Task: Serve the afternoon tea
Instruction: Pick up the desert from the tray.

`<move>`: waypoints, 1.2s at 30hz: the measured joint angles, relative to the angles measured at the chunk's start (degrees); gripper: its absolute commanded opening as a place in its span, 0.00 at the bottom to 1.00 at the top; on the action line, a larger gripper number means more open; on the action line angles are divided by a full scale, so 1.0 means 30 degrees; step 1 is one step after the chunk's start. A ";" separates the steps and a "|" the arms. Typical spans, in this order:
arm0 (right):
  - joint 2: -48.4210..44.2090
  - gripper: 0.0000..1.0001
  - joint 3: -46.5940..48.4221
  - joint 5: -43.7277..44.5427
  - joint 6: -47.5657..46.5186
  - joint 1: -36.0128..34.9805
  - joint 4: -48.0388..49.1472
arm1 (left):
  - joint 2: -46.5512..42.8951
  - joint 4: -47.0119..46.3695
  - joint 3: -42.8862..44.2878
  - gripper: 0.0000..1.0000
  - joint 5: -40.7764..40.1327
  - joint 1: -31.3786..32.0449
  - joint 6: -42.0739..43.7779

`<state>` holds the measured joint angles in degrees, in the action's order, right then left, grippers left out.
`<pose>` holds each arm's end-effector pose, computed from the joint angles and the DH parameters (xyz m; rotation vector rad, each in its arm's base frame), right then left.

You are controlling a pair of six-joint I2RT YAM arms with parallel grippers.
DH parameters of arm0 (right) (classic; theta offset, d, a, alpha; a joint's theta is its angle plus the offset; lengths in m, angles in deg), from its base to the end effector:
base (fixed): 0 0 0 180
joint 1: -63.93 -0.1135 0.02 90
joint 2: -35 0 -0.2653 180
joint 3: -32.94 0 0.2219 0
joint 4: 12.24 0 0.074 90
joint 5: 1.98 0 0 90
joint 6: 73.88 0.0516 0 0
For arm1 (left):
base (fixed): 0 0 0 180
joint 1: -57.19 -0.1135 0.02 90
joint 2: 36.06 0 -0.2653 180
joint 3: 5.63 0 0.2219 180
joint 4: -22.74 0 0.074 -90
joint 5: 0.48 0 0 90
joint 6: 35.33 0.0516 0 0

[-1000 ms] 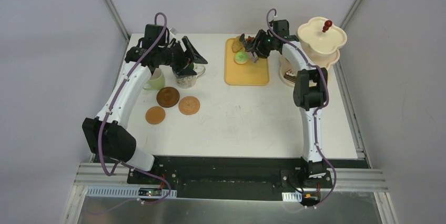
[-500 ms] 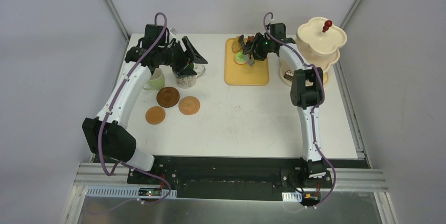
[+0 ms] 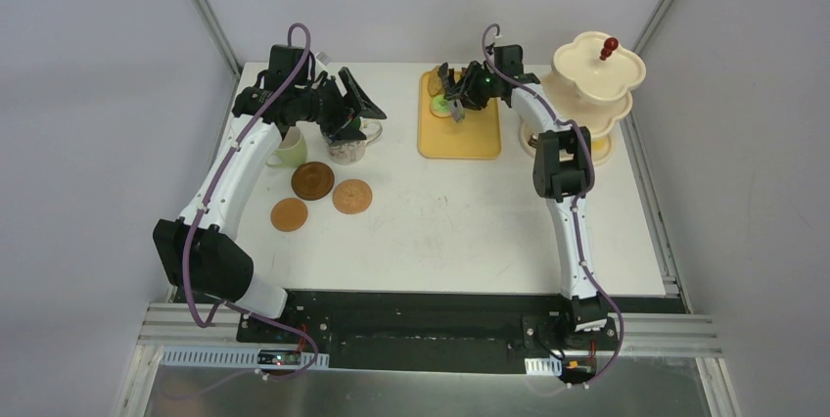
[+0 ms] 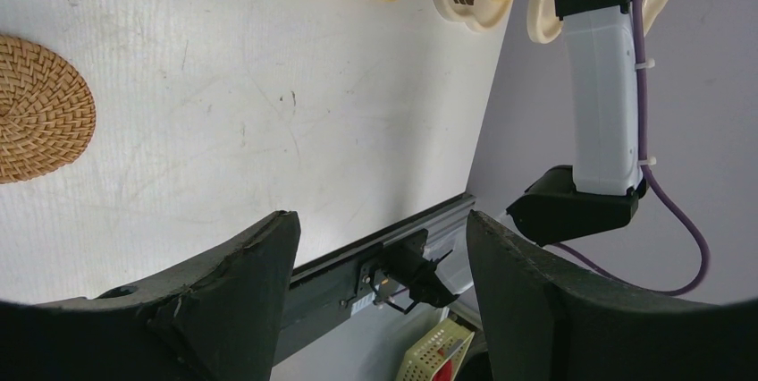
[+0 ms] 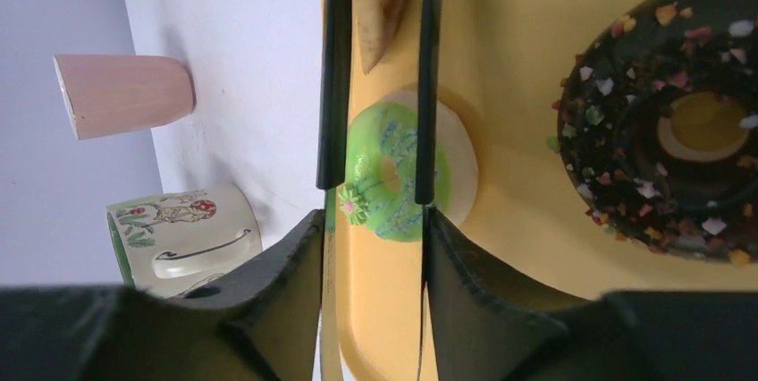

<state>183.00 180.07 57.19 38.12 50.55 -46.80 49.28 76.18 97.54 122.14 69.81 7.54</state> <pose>0.5419 0.1561 0.1821 -0.1480 2.2375 0.9312 0.2917 -0.0938 0.3775 -0.3546 2.3162 -1.1810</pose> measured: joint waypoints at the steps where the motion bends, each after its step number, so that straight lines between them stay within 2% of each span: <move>1: 0.0124 0.28 0.0117 -0.0029 0.0095 0.0000 0.0073 | 0.0000 0.0000 0.0000 0.70 -0.0007 0.0000 0.0000; 3: 0.0306 0.10 0.0255 -0.0087 0.0386 0.0007 0.0204 | 0.0000 0.0000 0.0000 0.70 -0.0007 0.0000 0.0000; 5: 0.0350 0.00 0.0255 -0.0248 0.0707 0.0007 0.0255 | 0.0000 0.0000 0.0000 0.70 -0.0007 0.0000 0.0000; 13: 0.0401 0.00 0.0095 -0.0925 0.2528 0.0102 0.1086 | 0.0000 0.0000 0.0000 0.70 -0.0007 0.0000 0.0000; 23: -0.1027 0.00 -0.2368 -0.1464 0.4867 0.0576 0.2433 | 0.0000 0.0000 0.0000 0.70 -0.0007 0.0000 0.0000; 31: -0.4503 0.00 -0.5013 -0.1464 0.5537 0.0721 0.3279 | -0.0102 -0.0058 -0.0095 0.70 0.0000 0.0000 -0.0007; 36: -0.7322 0.00 -0.7868 -0.1603 0.5668 0.0699 0.3650 | -0.0182 -0.0124 -0.0102 0.70 0.0095 0.0000 -0.0022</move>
<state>161.03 156.46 52.39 55.13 52.64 -35.85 48.73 75.81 97.23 122.43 69.81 7.47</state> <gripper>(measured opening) 0.091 0.705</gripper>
